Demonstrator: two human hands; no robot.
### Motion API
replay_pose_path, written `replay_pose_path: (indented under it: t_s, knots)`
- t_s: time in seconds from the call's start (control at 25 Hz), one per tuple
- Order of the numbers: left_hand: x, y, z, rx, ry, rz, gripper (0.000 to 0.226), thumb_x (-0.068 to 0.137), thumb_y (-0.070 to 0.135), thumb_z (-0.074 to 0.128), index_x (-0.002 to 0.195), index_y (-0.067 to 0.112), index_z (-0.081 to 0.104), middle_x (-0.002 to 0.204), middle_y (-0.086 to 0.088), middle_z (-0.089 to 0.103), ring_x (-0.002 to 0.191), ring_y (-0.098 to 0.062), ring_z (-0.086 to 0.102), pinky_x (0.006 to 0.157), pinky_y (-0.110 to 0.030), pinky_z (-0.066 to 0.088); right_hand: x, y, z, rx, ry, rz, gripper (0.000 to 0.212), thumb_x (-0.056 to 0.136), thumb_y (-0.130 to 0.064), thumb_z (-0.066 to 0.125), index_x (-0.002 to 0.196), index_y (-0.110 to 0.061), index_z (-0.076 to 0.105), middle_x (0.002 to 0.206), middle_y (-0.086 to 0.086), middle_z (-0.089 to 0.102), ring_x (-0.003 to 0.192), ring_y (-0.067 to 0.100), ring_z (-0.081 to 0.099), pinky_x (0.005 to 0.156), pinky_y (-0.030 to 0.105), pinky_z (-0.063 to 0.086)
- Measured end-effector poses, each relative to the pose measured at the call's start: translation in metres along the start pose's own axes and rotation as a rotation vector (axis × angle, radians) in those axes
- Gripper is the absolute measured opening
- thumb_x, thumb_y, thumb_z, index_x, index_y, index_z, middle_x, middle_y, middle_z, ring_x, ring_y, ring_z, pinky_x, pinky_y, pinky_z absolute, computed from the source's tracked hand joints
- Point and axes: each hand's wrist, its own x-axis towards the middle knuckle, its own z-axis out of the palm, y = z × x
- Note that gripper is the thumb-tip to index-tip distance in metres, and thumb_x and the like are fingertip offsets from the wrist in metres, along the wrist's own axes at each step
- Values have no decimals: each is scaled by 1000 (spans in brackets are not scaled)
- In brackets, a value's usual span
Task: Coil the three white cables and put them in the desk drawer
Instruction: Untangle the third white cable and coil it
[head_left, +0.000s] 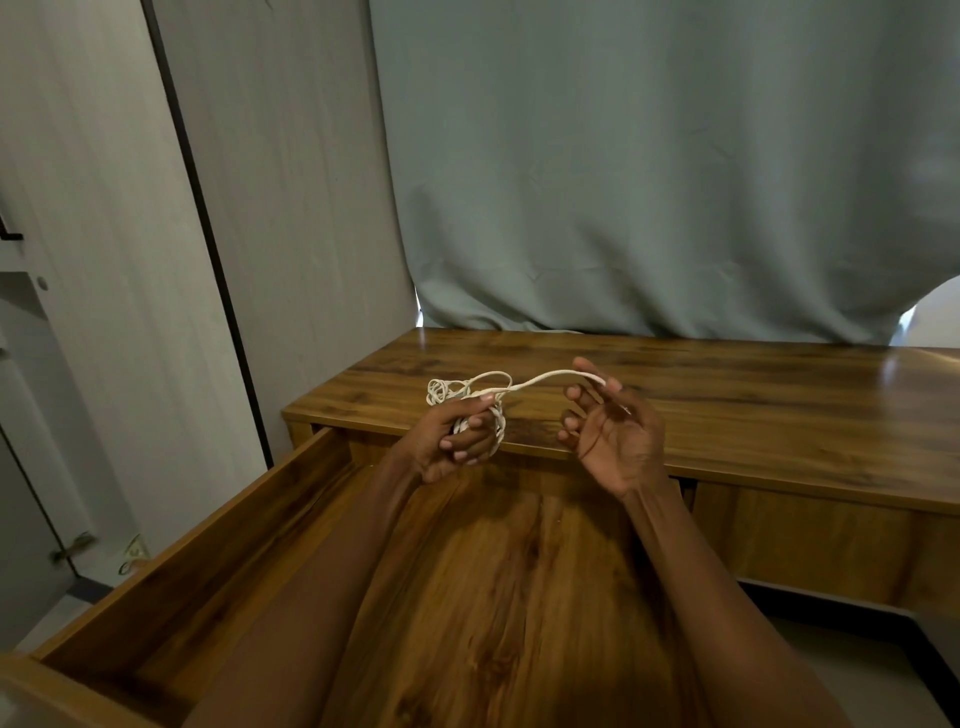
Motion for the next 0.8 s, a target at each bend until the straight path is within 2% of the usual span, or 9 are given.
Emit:
replay_pose_path:
  t_s: [0.12, 0.2, 0.28, 0.4, 0.48, 0.56, 0.64, 0.68, 0.8]
  knots:
    - [-4, 3, -4, -1, 48, 36, 37, 96, 31, 52, 62, 17, 47, 33, 8, 32, 33, -8, 31, 45, -25, 32, -2, -4, 1, -43, -53, 22, 54, 69, -33, 83, 119, -14, 74, 88, 1, 68, 68, 15, 59, 61, 30, 54]
    - [-5, 6, -8, 69, 120, 64, 38, 97, 32, 51, 63, 16, 46, 35, 7, 31, 34, -9, 31, 46, -26, 32, -1, -5, -3, -208, 4, 24, 41, 82, -22, 74, 122, -16, 72, 90, 2, 71, 73, 16, 60, 67, 30, 55]
    - [-6, 11, -7, 345, 288, 110, 40, 99, 34, 52, 64, 14, 48, 40, 4, 35, 37, -11, 33, 45, -24, 31, 2, -2, -6, -535, 106, -3, 32, 93, -12, 62, 122, -21, 70, 90, 3, 73, 75, 17, 59, 71, 31, 53]
    - [0, 3, -5, 1050, 539, 246, 40, 99, 37, 56, 67, 15, 62, 57, 4, 56, 51, -6, 52, 51, -27, 42, 12, 11, -8, -929, 247, -82, 26, 102, -10, 48, 108, -26, 68, 81, 2, 69, 75, 18, 59, 70, 36, 49]
    - [6, -12, -4, 1507, 514, 423, 46, 99, 45, 48, 77, 11, 69, 66, -2, 64, 60, -14, 60, 56, -35, 49, 18, 14, -5, -1038, 334, -125, 24, 104, -15, 43, 99, -26, 64, 78, 2, 61, 71, 19, 55, 68, 39, 45]
    - [10, -27, -2, 1768, 445, 553, 50, 101, 44, 42, 78, 9, 69, 70, -6, 66, 64, -19, 62, 59, -37, 51, 21, 11, 0, -1119, 362, -185, 19, 104, -20, 47, 99, -26, 64, 77, -2, 60, 66, 15, 52, 64, 36, 43]
    - [13, -34, 0, 1883, 408, 641, 51, 104, 42, 39, 79, 9, 68, 76, -7, 68, 73, -22, 64, 68, -37, 51, 20, 6, 4, -1163, 309, -250, 9, 99, -29, 61, 106, -29, 67, 78, -9, 64, 61, 6, 52, 60, 27, 44]
    - [13, -38, 0, 1913, 381, 660, 53, 105, 43, 36, 80, 9, 68, 79, -9, 69, 77, -24, 65, 73, -38, 52, 19, 3, 5, -1187, 263, -268, 14, 94, -36, 68, 108, -32, 68, 76, -9, 66, 61, 2, 53, 59, 22, 44]
    - [14, -49, -2, 1975, 318, 732, 49, 105, 40, 37, 86, 7, 69, 84, -11, 70, 80, -28, 66, 76, -39, 53, 23, -6, 7, -1321, 149, -233, 22, 80, -48, 80, 96, -34, 75, 75, -6, 72, 61, 0, 54, 57, 17, 40]
